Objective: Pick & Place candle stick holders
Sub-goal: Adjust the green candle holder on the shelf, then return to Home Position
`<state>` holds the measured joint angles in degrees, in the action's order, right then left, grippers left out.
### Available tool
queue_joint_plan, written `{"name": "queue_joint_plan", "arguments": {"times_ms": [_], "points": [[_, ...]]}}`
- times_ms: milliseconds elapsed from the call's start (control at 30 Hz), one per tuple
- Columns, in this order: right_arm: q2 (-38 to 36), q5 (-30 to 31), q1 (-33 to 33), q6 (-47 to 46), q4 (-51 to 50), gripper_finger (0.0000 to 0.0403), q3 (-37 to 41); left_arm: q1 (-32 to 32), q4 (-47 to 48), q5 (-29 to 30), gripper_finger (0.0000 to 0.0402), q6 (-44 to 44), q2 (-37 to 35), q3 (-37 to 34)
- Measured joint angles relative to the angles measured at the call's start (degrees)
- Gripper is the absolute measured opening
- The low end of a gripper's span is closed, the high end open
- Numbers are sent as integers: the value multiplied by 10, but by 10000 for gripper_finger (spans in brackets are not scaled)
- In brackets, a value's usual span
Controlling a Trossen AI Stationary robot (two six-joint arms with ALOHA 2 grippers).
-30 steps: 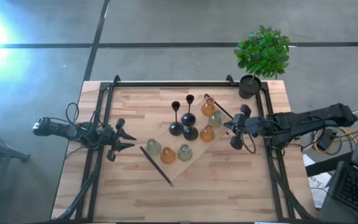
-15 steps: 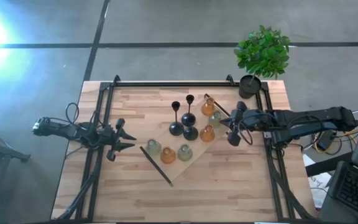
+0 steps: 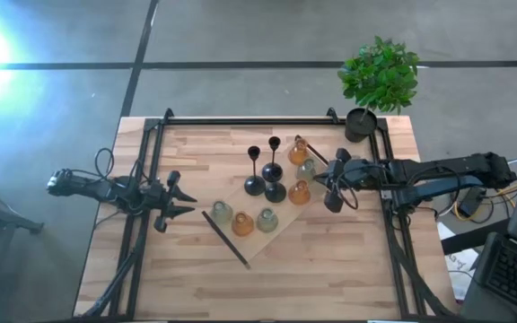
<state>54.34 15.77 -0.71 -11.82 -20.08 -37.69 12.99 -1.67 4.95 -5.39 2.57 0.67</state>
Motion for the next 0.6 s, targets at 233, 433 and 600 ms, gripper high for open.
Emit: {"name": "queue_joint_plan", "arguments": {"times_ms": [233, 433, 600], "points": [[-36, -6, 0, -24, -80, 7, -33, 0, 0, 0, 120, 0, 0, 0], [-100, -18, -6, -32, -203, 8, -110, 0, 0, 0, 120, 0, 0, 0], [-148, -35, -6, -38, -268, 8, -157, 0, 0, 0, 120, 0, 0, 0]]}}
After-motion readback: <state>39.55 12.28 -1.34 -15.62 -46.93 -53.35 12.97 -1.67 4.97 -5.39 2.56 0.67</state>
